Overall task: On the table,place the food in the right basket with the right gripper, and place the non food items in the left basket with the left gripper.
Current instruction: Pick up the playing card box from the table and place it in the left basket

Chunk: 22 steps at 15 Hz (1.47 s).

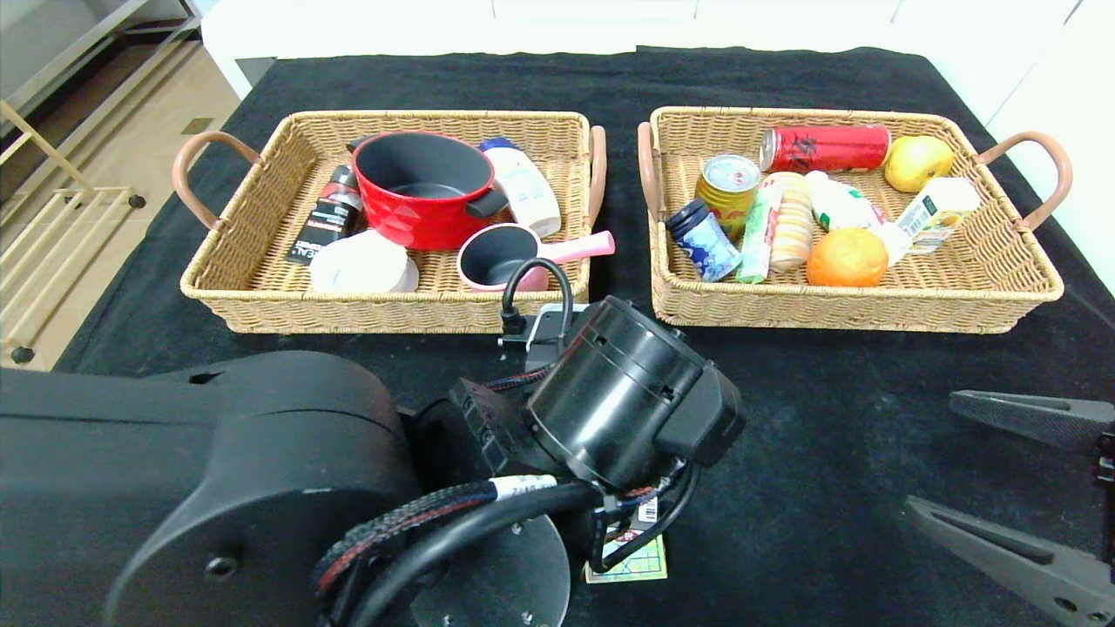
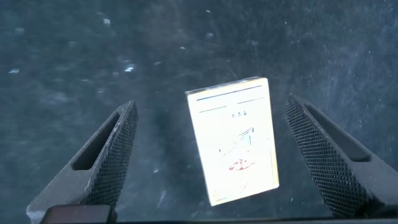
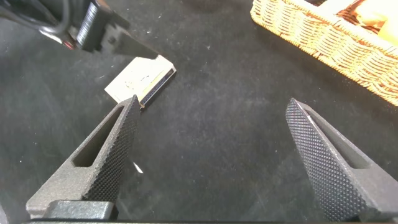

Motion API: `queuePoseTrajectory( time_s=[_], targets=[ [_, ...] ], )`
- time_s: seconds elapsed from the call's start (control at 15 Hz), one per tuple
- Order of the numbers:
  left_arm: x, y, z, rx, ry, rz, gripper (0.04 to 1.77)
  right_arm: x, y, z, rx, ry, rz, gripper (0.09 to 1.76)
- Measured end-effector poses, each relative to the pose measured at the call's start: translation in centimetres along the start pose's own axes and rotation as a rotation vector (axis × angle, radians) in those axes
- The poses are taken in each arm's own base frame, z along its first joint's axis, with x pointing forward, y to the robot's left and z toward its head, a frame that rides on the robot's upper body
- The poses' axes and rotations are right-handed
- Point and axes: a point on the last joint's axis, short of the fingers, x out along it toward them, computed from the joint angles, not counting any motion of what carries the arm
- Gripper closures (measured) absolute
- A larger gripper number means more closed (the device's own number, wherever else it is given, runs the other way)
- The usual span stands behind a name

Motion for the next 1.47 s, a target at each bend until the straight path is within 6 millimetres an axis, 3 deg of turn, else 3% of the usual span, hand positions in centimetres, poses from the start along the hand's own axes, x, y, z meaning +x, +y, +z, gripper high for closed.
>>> queuePoseTrajectory(
  time_s=[0.73,1.47],
  targets=[
    [1.6,-1.6,-2.3,0.042,0.073,0.034,0.09,0.0,0.0,-0.1,-0.001,0.002,0.002,0.14],
    [2.6,-1.9,-3.1,0.052,0.094,0.053,0.09,0.0,0.1,-0.1,0.000,0.004,0.004,0.14]
  ],
)
